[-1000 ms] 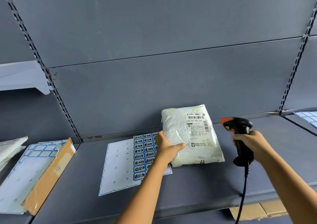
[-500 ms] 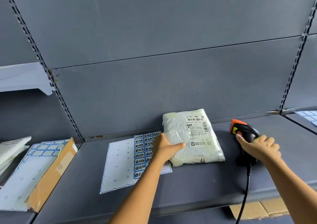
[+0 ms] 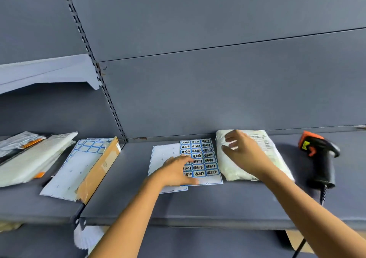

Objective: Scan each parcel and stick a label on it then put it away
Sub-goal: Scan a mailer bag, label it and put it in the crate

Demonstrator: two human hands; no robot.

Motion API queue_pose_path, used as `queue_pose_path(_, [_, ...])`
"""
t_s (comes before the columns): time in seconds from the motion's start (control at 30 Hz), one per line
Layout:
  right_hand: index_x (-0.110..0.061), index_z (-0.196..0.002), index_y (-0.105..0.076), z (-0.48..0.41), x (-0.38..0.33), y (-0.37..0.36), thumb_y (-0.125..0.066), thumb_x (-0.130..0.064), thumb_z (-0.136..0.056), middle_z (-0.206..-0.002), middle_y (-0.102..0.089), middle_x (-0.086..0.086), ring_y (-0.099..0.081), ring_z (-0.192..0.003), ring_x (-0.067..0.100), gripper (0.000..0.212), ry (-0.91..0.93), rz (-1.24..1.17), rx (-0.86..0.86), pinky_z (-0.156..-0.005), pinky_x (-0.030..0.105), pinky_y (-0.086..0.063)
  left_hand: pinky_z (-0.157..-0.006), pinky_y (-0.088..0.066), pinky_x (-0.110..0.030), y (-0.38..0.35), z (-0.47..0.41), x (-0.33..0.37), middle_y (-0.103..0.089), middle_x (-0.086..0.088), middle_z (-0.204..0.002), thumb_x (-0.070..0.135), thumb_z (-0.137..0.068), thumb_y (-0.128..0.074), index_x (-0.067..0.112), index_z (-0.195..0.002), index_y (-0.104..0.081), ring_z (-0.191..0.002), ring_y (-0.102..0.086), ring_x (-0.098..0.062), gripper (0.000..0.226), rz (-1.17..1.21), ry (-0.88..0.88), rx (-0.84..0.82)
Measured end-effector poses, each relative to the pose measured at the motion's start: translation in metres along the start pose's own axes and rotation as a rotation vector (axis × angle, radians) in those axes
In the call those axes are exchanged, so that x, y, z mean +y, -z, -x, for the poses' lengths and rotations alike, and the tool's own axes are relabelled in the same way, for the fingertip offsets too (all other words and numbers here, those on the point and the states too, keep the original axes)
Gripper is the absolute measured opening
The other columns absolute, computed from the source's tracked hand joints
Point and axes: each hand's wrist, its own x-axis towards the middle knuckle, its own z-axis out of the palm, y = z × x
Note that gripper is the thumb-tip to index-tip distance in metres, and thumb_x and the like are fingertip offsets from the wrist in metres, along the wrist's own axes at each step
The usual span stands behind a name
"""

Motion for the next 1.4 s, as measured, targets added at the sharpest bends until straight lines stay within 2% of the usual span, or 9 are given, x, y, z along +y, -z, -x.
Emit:
queue_pose_path(0.1, [-0.011,-0.12,-0.051,0.001,-0.021,-0.029,-0.061,-0.022,-0.09,-0.117,-0.06,0.003,-0.059,-0.104,0.021,0.034,-0.156,-0.183,-0.271,-0.089,0.029,-0.046,-0.119,0.001,-0.035,-0.003,0.016,-0.008,-0.034,0.012,-0.15,0.051,-0.083,-0.062,0.029,-0.144,-0.031,-0.141,-0.024,-0.01,0.072,-0.115,-0.007,-0.017])
queue_pose_path(0.23, [-0.011,-0.127,-0.046,0.007,-0.015,-0.055,-0.059,-0.027,-0.087,-0.128,-0.057,0.003,-0.055,-0.114,0.023,0.044,-0.242,-0.1,-0.454,-0.096,0.035,-0.044,-0.116,0.002,-0.03,-0.005,0.025,-0.005,-0.04,0.012,-0.147,0.046,-0.088,-0.06,0.028,-0.141,-0.038,-0.138,-0.028,-0.009,0.06,-0.112,-0.064,0.038])
queue_pose_path(0.37, [-0.01,-0.129,-0.047,0.011,-0.01,-0.061,-0.059,-0.024,-0.086,-0.129,-0.055,0.002,-0.054,-0.115,0.021,0.046,-0.202,-0.102,-0.387,-0.093,0.03,-0.043,-0.106,-0.028,-0.027,-0.007,0.028,-0.003,-0.056,0.005,-0.132,0.048,-0.089,-0.058,0.024,-0.129,-0.053,-0.125,-0.044,-0.018,0.047,-0.143,-0.067,0.097])
queue_pose_path(0.43, [-0.009,-0.121,-0.053,0.014,-0.013,-0.062,-0.06,-0.019,-0.086,-0.119,-0.061,0.002,-0.058,-0.109,0.019,0.037,-0.199,-0.169,-0.302,-0.093,0.031,-0.045,-0.083,-0.045,-0.032,-0.01,0.03,-0.002,-0.066,-0.004,-0.108,0.046,-0.094,-0.05,0.017,-0.104,-0.063,-0.103,-0.057,-0.026,0.033,-0.265,-0.135,0.199])
queue_pose_path(0.53, [-0.008,-0.096,-0.061,0.028,-0.021,-0.061,-0.059,-0.018,-0.088,-0.079,-0.064,0.0,-0.057,-0.071,0.015,0.012,-0.253,-0.305,-0.131,-0.064,0.026,-0.043,-0.055,-0.037,-0.029,-0.016,0.032,-0.004,-0.066,-0.005,-0.076,0.034,-0.097,-0.042,0.012,-0.072,-0.058,-0.069,-0.059,-0.03,0.036,-0.449,-0.293,0.503])
queue_pose_path(0.63, [-0.007,-0.075,-0.056,0.041,-0.026,-0.061,-0.058,-0.028,-0.092,-0.06,-0.051,0.003,-0.041,-0.053,0.017,0.026,-0.359,-0.506,-0.128,-0.055,0.026,-0.036,-0.039,-0.033,-0.021,-0.017,0.035,-0.007,-0.057,0.003,-0.056,0.031,-0.09,-0.041,0.018,-0.061,-0.057,-0.042,-0.052,-0.023,0.036,-0.507,-0.376,0.813])
queue_pose_path(0.87, [-0.009,-0.078,-0.058,0.037,-0.039,-0.073,-0.058,-0.023,-0.093,-0.063,-0.058,0.005,-0.054,-0.05,0.012,0.021,-0.685,-1.165,-0.31,-0.046,0.02,-0.048,-0.06,-0.053,-0.025,-0.038,0.032,0.014,-0.069,0.005,-0.083,0.02,-0.082,-0.054,0.015,-0.081,-0.071,-0.071,-0.065,-0.015,0.017,-0.319,-0.44,0.885])
queue_pose_path(1.1, [-0.003,-0.083,-0.063,0.045,-0.018,-0.074,-0.052,-0.011,-0.095,-0.068,-0.066,0.008,-0.063,-0.056,0.015,0.018,-0.524,-1.187,-0.362,-0.053,0.024,-0.053,-0.079,-0.046,-0.025,-0.037,0.047,0.011,-0.07,0.011,-0.091,0.042,-0.079,-0.055,0.021,-0.09,-0.072,-0.085,-0.059,-0.009,0.029,0.042,-0.33,0.804])
queue_pose_path(1.4, [-0.01,-0.081,-0.064,0.045,-0.019,-0.08,-0.056,-0.007,-0.093,-0.071,-0.065,0.003,-0.055,-0.055,0.011,0.014,-0.38,-1.13,-0.227,-0.052,0.022,-0.048,-0.085,-0.049,-0.034,-0.034,0.05,0.026,-0.068,0.016,-0.092,0.034,-0.075,-0.06,0.023,-0.087,-0.073,-0.091,-0.057,-0.005,0.021,0.293,-0.184,0.793])
